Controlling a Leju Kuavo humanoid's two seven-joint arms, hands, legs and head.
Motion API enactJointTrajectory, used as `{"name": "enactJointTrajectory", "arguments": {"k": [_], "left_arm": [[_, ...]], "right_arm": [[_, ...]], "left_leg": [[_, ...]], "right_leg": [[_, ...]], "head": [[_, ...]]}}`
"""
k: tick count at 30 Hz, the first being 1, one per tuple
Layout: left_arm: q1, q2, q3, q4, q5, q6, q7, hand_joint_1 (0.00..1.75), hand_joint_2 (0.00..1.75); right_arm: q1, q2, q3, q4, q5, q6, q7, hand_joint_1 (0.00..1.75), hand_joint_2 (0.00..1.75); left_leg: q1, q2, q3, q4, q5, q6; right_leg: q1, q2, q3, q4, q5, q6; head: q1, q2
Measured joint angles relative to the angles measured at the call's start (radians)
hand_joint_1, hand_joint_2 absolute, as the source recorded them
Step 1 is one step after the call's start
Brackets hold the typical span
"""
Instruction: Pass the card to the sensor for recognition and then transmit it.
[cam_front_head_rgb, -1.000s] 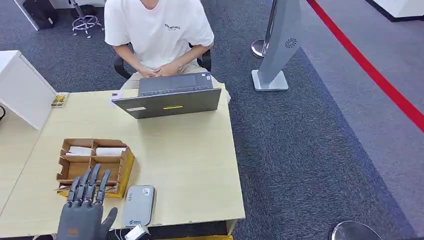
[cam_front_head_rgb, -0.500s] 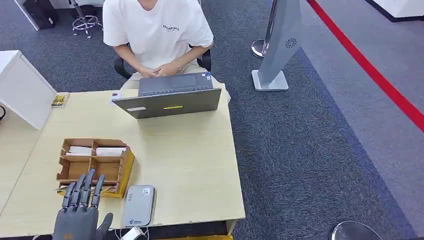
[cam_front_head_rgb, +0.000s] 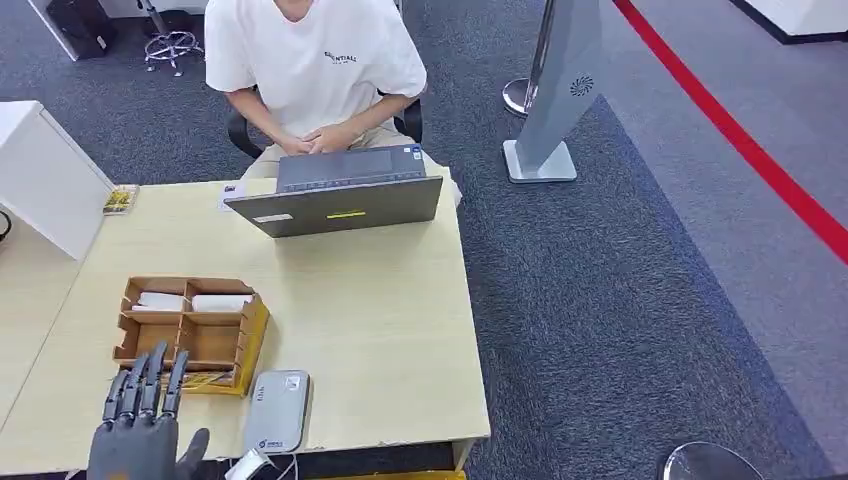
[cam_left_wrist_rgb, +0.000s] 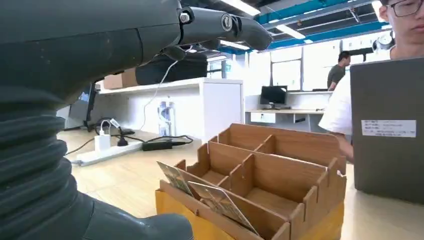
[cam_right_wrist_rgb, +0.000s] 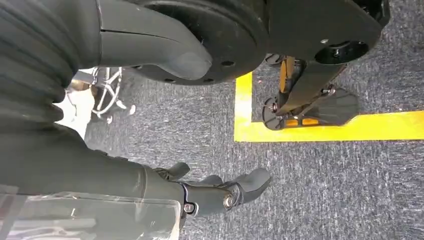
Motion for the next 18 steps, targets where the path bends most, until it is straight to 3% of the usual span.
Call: {"name": "enactJointTrajectory", "arguments": {"k": [18], "left_arm": [[0.021, -0.054, 0.08, 0.0, -0.05, 0.04, 0.033, 0.0, 1.75]], "right_arm": [[0.001, 0.0, 0.0, 0.0, 0.017, 0.0, 0.008, 0.0, 1.75]], "left_leg": [[0.0, 0.0, 0.0, 0.0, 0.0, 0.0]], "right_leg": [[0.0, 0.0, 0.0, 0.0, 0.0, 0.0]], "head": [[0.0, 0.0]]}}
